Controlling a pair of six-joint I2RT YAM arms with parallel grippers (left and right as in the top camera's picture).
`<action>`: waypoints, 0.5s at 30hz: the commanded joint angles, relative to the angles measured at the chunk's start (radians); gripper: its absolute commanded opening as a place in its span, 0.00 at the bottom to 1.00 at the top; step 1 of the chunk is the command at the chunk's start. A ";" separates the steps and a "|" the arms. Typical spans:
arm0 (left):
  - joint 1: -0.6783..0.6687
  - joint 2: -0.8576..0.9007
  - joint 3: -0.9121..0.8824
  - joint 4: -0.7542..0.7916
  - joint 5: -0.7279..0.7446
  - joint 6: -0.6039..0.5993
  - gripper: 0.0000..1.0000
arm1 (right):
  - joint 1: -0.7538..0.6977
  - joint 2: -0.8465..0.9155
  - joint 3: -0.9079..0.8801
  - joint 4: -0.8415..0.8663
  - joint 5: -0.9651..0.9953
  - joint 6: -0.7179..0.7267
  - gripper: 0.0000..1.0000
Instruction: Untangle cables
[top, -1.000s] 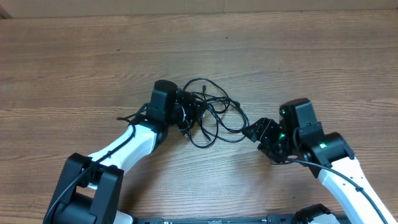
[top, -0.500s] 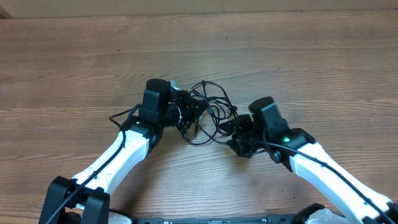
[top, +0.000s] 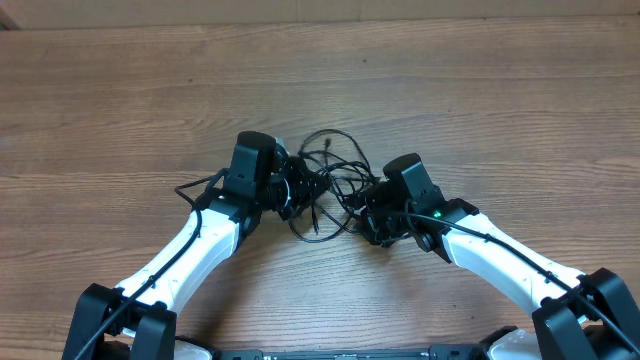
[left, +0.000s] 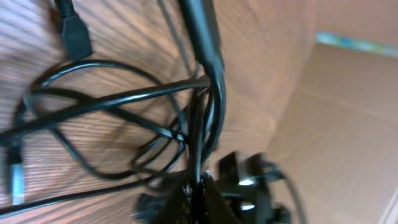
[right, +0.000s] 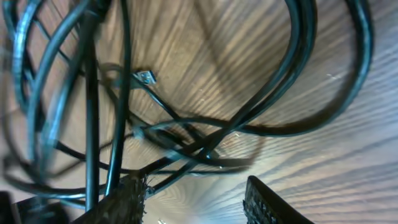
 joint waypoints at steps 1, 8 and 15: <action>0.003 -0.020 0.007 -0.082 -0.019 0.161 0.04 | 0.001 -0.003 0.000 0.053 0.014 -0.043 0.55; 0.003 -0.020 0.007 -0.123 -0.041 0.143 0.04 | 0.001 -0.003 0.000 0.085 0.014 -0.037 0.67; -0.011 -0.020 0.007 -0.113 -0.029 0.137 0.04 | 0.001 -0.003 0.000 0.086 0.055 0.082 0.75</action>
